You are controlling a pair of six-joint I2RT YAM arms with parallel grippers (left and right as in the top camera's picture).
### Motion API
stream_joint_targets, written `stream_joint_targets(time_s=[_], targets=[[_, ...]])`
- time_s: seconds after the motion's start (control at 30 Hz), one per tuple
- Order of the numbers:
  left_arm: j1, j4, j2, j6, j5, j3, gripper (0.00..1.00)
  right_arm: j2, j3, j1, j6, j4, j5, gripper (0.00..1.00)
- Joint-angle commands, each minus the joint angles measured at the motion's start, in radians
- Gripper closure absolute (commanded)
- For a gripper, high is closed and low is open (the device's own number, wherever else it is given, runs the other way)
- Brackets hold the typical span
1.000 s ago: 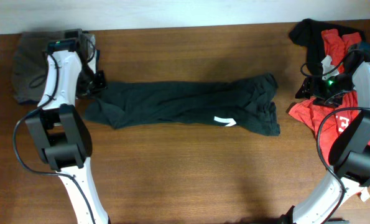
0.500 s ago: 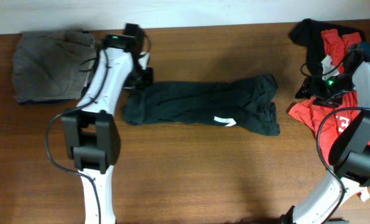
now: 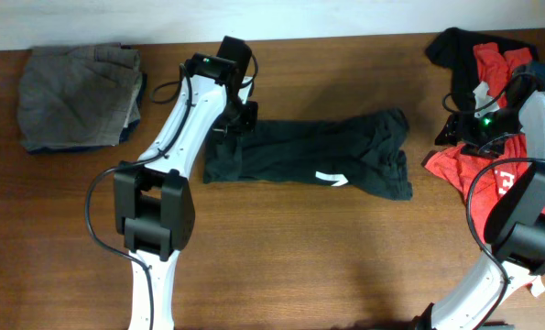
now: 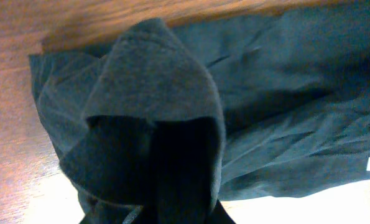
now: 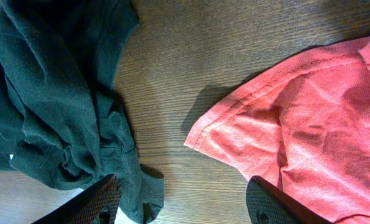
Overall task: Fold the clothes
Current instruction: 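Fold the left end rightward toward the center with the left gripper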
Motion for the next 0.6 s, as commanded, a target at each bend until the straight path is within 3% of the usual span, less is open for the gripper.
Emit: stream_joint_targets(time_s=[0.0,0.57], targets=[[-0.016,0.005,-0.032,-0.013,0.026,0.05,1.0,-0.015,0.017,0.0,0.007,-0.006,0.005,0.3],[-0.087,0.006,-0.032,-0.013,0.082,0.13,0.99,-0.015,0.017,0.024,0.006,-0.006,0.009,0.29]])
